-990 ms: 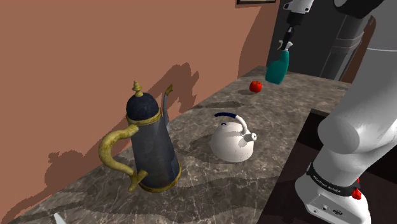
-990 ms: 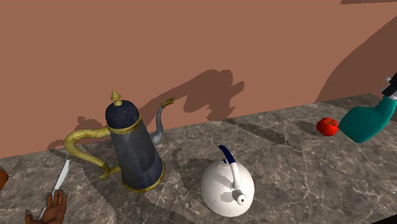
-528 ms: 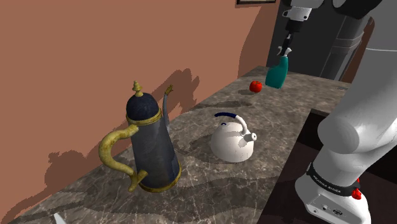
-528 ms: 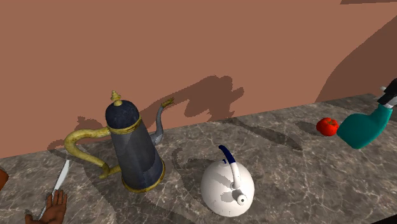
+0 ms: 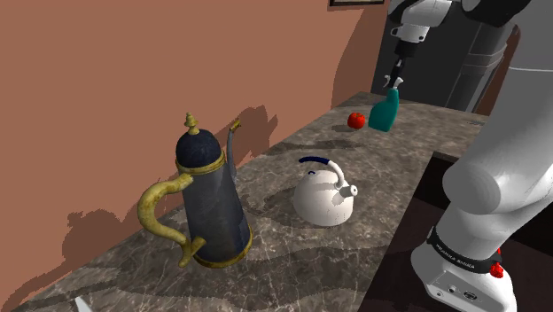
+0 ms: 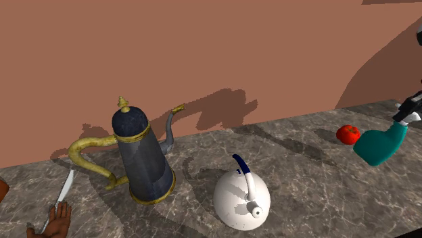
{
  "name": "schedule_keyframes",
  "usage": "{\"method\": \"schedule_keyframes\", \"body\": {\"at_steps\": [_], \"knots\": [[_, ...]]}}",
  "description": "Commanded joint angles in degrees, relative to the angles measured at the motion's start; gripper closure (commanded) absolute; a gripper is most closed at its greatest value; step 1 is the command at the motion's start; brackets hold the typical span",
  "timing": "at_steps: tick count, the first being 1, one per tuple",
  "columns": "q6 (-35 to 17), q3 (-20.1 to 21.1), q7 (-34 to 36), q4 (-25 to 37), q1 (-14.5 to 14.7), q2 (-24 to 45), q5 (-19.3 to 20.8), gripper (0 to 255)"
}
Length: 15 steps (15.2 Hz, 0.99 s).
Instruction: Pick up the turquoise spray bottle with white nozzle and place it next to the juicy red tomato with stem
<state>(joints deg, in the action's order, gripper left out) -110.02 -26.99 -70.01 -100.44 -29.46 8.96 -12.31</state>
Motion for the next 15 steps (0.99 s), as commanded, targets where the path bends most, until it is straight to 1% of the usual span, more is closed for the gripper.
{"method": "schedule_keyframes", "body": {"at_steps": [1,9,15], "knots": [[-1.6,0.1,-0.2,-1.3,0.1,0.3,-0.3,255],[-7.4,0.4,-1.7,-5.7,0.0,2.0,-1.7,255],[-7.4,0.4,-1.7,-5.7,0.0,2.0,-1.7,255]]}}
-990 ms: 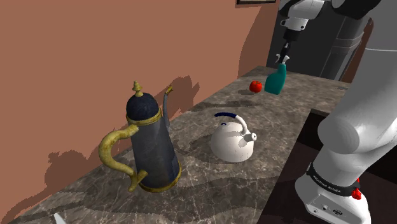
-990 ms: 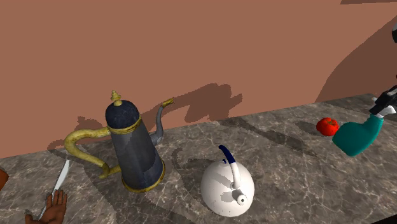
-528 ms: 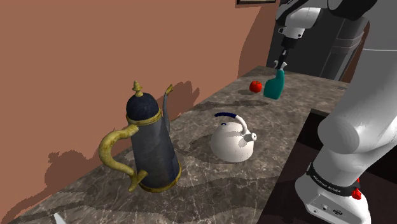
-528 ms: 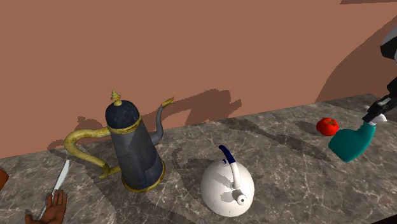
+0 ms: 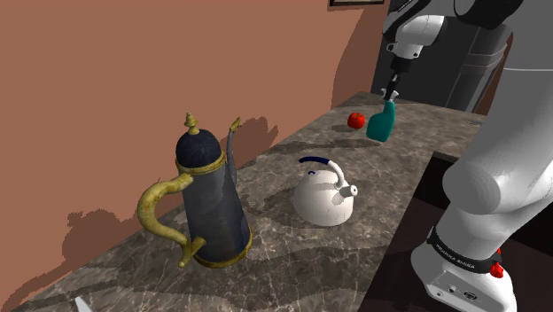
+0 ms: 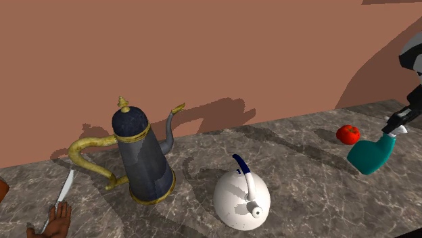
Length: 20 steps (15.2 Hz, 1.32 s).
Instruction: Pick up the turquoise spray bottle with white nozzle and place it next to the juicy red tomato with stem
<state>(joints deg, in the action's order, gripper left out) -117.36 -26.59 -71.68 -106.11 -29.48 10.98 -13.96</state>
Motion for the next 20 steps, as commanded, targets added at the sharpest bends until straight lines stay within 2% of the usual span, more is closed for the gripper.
{"method": "schedule_keyframes", "body": {"at_steps": [1,2,3,8,12,20], "knots": [[0.0,0.0,0.0,0.0,0.0,0.0,0.0,255],[0.0,0.0,0.0,0.0,0.0,0.0,0.0,255],[0.0,0.0,0.0,0.0,0.0,0.0,0.0,0],[0.0,0.0,0.0,0.0,0.0,0.0,0.0,0],[6.5,-0.6,1.1,4.6,-0.2,-2.2,1.6,0],[6.5,-0.6,1.1,4.6,-0.2,-2.2,1.6,0]]}}
